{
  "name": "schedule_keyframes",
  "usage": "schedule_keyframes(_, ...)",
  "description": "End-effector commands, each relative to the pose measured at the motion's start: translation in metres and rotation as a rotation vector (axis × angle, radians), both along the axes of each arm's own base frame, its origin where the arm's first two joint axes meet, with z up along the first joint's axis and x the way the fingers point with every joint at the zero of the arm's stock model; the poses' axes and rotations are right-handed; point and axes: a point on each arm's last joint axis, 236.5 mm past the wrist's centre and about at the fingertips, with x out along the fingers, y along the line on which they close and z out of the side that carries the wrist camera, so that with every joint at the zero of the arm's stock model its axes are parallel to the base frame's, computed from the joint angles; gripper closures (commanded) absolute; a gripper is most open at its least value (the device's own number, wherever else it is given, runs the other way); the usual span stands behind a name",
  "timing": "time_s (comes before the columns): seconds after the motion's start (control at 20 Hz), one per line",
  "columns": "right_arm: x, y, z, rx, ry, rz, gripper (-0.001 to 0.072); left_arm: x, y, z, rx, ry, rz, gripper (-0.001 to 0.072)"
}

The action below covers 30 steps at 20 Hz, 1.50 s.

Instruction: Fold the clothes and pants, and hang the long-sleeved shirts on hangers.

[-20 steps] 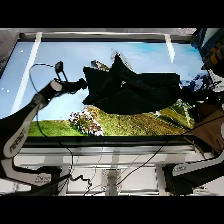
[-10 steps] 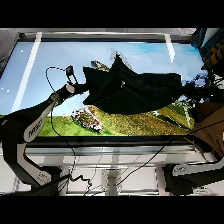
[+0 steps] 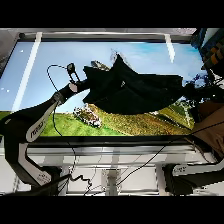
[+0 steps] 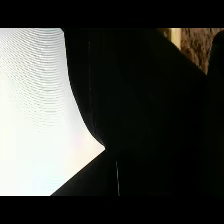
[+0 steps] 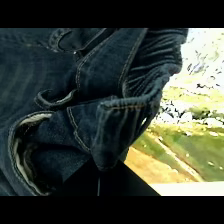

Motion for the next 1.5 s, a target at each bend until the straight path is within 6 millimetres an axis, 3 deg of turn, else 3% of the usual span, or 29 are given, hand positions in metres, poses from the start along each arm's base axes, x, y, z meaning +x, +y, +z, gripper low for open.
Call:
schedule_keyframes(0.0, -0.001, 0.0, 0.011, -0.017, -0.014, 0.006, 0.0639, 0.01, 0.024, 0.06, 0.09, -0.137, -0.016, 0.0686)
schedule_keyframes(0.1, 0.003, -0.006, 0.032, -0.056, -0.061, -0.009, 0.064, 0.01, 0.054, 0.124, 0.203, -0.263, -0.034, 0.0686)
schedule_keyframes(0.25, 0.011, -0.014, 0.081, -0.132, -0.179, -0.038, 0.064, -0.006, 0.113, 0.224, 0.347, -0.427, 0.01, 0.0686)
schedule_keyframes(0.3, 0.013, -0.019, 0.099, -0.156, -0.219, -0.071, 0.0639, -0.017, 0.135, 0.248, 0.376, -0.445, 0.035, 0.0687)
schedule_keyframes(0.4, 0.013, -0.023, 0.123, -0.182, -0.267, -0.116, 0.064, -0.044, 0.169, 0.261, 0.39, -0.373, 0.052, 0.0687)
schedule_keyframes(0.5, 0.005, -0.02, 0.131, -0.178, -0.258, -0.124, 0.064, -0.077, 0.187, 0.233, 0.38, -0.181, 0.015, 0.0686)
schedule_keyframes(0.65, -0.016, -0.007, 0.118, -0.161, -0.162, -0.058, 0.064, -0.141, 0.191, 0.17, 0.35, 0.183, -0.107, 0.0686)
schedule_keyframes(0.8, -0.056, -0.001, 0.092, -0.182, 0.017, 0.042, 0.064, -0.202, 0.2, 0.125, 0.392, 0.491, -0.205, 0.0685)
schedule_keyframes(0.95, -0.097, -0.016, 0.069, -0.25, 0.201, 0.042, 0.064, -0.247, 0.207, 0.082, 0.399, 0.735, -0.267, 0.0685)
schedule_keyframes(1.15, -0.144, -0.013, 0.046, -0.292, 0.316, 0.043, 0.064, -0.301, 0.196, 0.027, 0.341, 0.951, -0.33, 0.0684)
schedule_keyframes(1.3, -0.188, -0.007, 0.024, -0.315, 0.421, 0.066, 0.064, -0.337, 0.188, 0.0, 0.303, 1.058, -0.363, 0.0684)
schedule_keyframes(1.45, -0.212, -0.01, 0.013, -0.366, 0.462, 0.068, 0.0639, -0.334, 0.183, -0.006, 0.284, 1.037, -0.358, 0.0675)
